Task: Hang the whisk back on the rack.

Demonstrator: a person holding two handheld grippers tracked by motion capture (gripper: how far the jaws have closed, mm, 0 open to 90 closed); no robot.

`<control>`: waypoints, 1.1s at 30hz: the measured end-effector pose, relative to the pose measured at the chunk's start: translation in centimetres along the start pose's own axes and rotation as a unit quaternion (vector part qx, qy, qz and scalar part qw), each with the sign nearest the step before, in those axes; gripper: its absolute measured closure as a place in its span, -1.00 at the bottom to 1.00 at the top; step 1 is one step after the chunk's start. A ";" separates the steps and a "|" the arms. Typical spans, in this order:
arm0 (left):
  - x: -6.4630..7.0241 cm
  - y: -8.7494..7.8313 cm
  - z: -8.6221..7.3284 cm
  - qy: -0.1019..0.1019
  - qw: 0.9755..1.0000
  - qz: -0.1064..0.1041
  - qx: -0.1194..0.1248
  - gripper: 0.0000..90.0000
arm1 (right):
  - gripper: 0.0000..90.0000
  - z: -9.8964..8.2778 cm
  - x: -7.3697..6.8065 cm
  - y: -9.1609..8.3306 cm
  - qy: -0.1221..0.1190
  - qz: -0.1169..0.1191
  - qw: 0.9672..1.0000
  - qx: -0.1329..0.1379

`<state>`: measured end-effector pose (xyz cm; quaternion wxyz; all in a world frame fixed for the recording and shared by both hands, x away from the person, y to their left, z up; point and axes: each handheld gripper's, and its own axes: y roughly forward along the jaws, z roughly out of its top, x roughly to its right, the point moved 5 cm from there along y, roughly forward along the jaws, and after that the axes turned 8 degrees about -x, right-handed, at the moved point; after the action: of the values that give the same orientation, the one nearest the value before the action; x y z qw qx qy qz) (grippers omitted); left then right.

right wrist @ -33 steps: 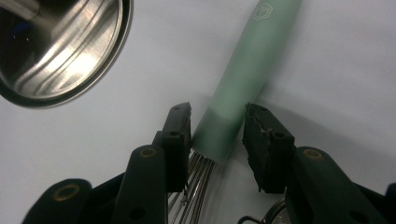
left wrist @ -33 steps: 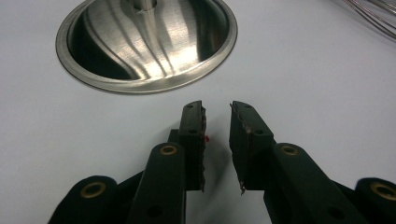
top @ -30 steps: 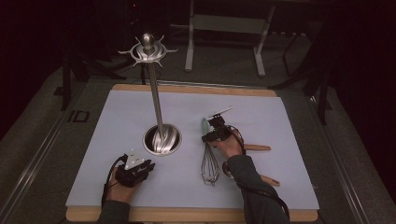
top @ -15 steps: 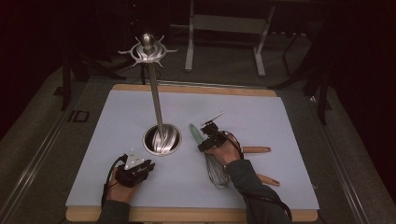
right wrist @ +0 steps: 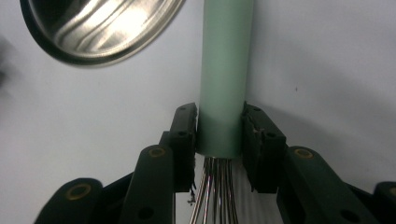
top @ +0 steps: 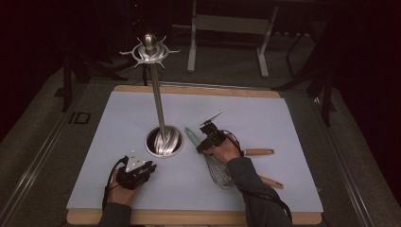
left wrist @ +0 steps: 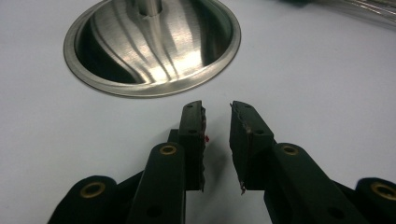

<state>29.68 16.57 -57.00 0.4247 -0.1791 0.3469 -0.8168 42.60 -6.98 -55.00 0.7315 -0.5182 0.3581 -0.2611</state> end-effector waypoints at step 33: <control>-2.2 -0.7 -0.4 -0.039 0.999 0.029 0.017 0.51 | 0.54 -0.9 -2.2 -4.8 -0.050 0.027 0.989 0.139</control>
<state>30.31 18.85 -56.81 0.4648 -0.1936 0.3210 -0.8022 40.53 -7.41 -50.07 0.8203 -0.4141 0.2947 -0.2623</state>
